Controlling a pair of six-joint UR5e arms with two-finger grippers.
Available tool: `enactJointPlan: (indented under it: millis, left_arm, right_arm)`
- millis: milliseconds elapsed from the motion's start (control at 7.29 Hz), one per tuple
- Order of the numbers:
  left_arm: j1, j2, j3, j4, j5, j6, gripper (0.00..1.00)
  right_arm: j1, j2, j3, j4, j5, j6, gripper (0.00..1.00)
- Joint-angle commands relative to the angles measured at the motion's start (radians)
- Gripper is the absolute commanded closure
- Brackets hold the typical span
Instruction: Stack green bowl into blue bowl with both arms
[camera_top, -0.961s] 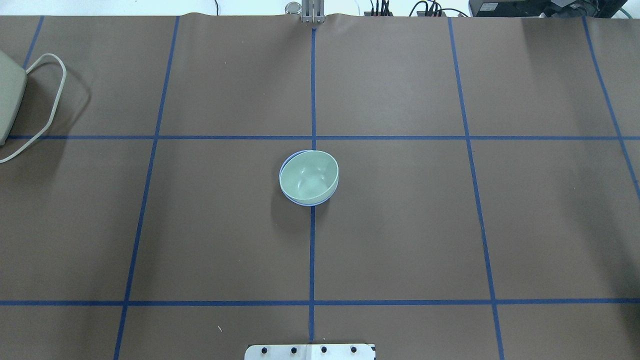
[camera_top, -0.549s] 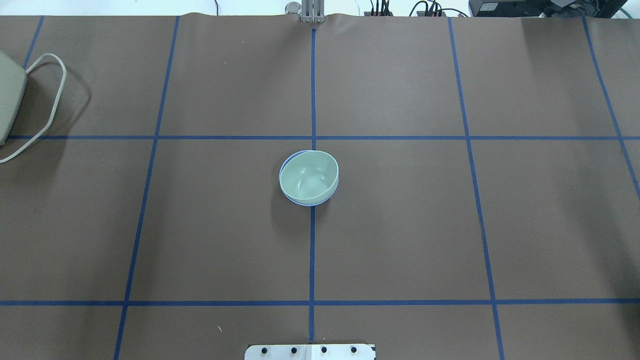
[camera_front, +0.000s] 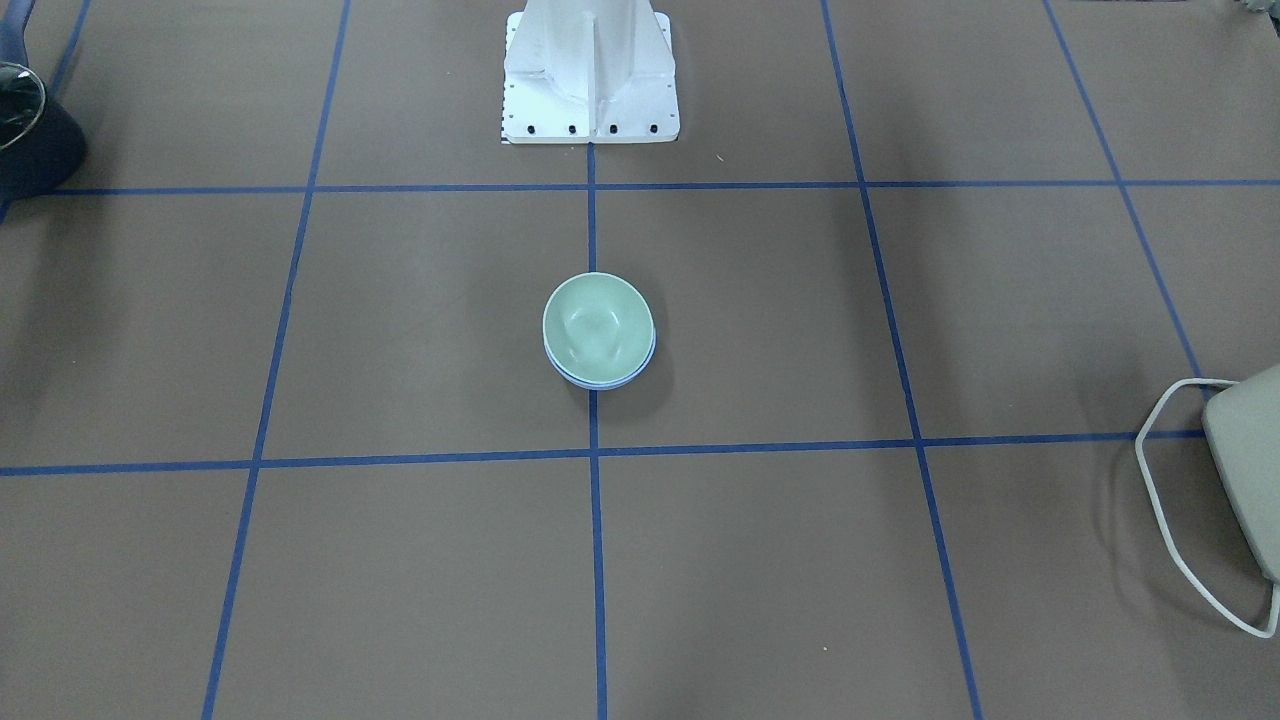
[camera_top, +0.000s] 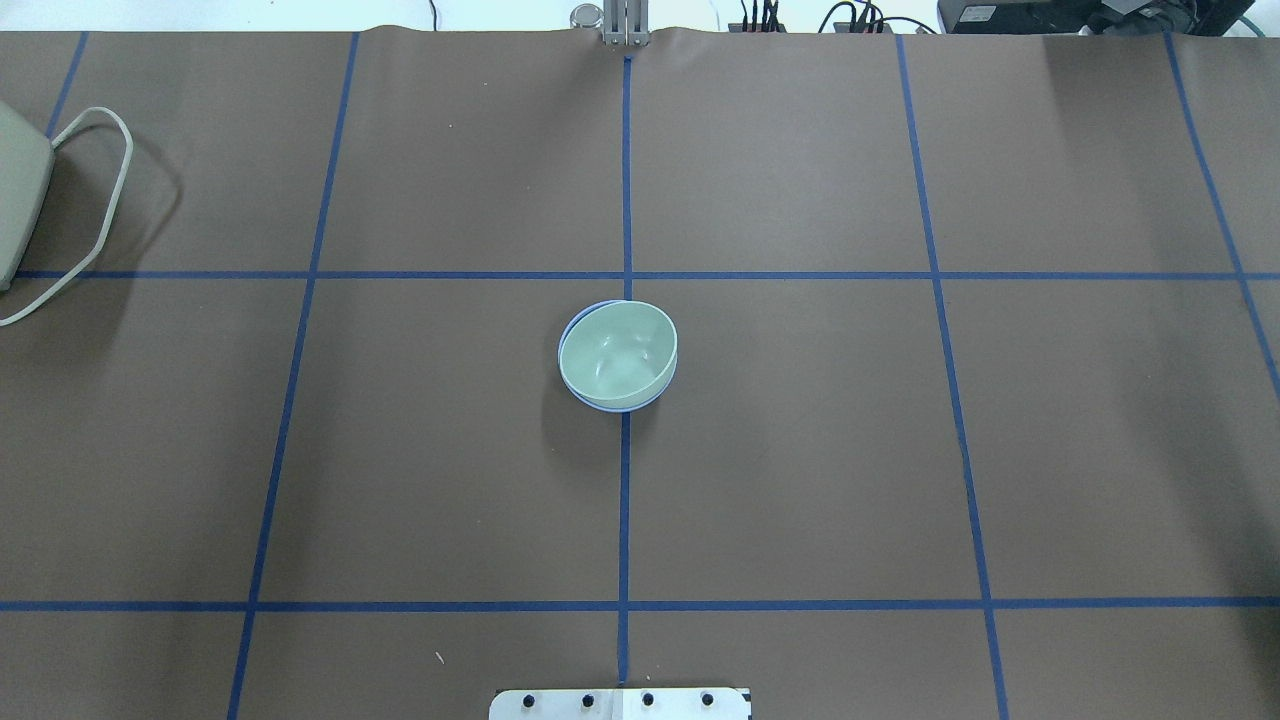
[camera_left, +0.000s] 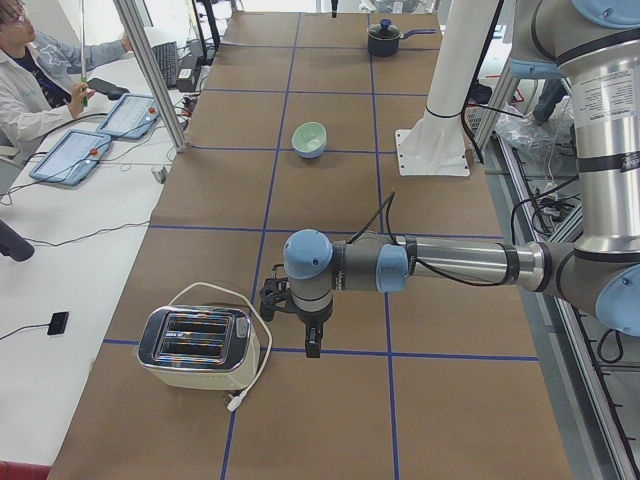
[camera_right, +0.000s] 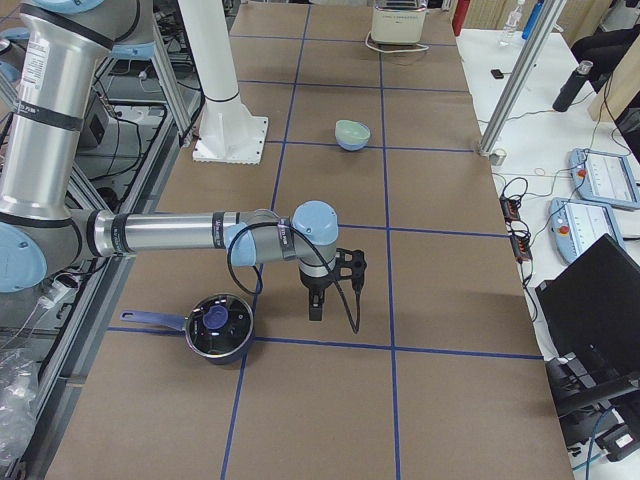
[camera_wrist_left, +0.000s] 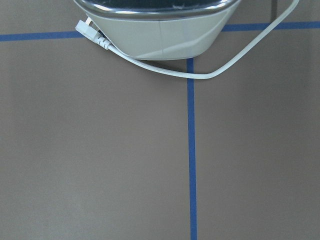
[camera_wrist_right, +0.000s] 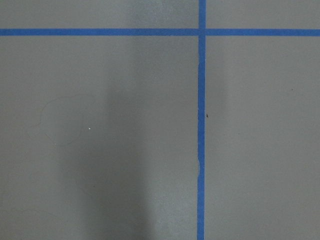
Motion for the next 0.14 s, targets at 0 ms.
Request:
enactJointPlan:
  millis: [0]
  left_arm:
    - [0.000,0.000,0.000,0.000,0.000,0.000,0.01]
  right_arm:
    - [0.000,0.000,0.000,0.003,0.000,0.000,0.00]
